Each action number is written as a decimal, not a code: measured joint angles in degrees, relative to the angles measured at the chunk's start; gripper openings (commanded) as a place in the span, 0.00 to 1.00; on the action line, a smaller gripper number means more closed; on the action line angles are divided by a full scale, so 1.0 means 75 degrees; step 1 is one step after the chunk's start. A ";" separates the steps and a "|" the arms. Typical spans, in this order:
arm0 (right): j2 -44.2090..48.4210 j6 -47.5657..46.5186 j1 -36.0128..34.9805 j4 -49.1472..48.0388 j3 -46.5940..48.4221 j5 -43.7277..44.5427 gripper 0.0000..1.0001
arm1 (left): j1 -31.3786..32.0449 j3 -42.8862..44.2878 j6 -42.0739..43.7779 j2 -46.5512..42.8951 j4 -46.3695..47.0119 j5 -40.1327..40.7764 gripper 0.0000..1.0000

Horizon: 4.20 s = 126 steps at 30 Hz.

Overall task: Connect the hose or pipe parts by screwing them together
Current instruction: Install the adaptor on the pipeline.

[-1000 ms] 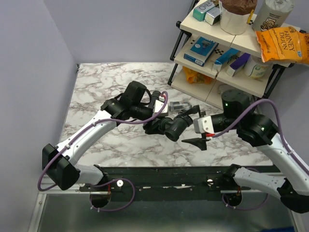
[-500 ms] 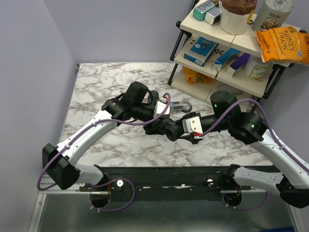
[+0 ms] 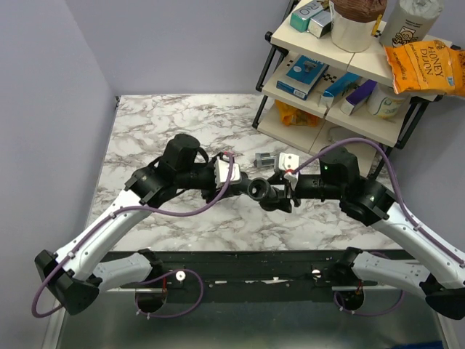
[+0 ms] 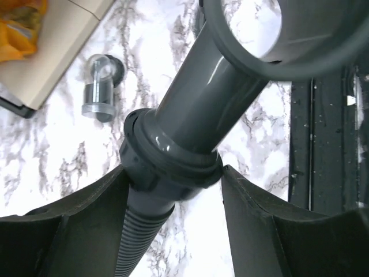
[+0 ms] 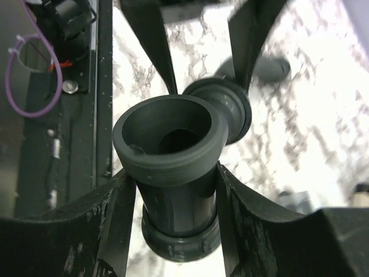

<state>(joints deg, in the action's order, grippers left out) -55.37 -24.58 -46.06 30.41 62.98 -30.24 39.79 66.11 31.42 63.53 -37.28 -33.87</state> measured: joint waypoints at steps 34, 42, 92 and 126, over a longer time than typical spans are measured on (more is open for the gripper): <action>0.0309 0.3232 0.0294 -0.0012 -0.0597 -0.0831 0.33 | -0.0047 -0.1157 0.2498 -0.0525 0.0242 -0.0338 0.99; 0.0207 0.2259 0.0294 0.0796 -0.0085 -0.1274 0.33 | -0.0047 -0.0495 0.3346 0.0414 -0.1049 -0.1422 0.99; -0.0507 0.6108 0.0883 -0.0857 -0.0697 -0.0323 0.21 | 0.0169 -0.1728 0.0609 0.0379 0.1737 -0.0219 0.00; -0.0970 0.6968 0.3611 0.0207 0.0050 -0.0761 1.00 | 0.0326 -0.2020 0.0047 0.0102 0.2981 0.2148 0.14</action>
<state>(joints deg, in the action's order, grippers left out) -62.65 27.68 -18.98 31.97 63.35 -35.94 42.24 50.96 31.77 64.29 -14.92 -17.76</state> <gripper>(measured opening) 0.998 0.751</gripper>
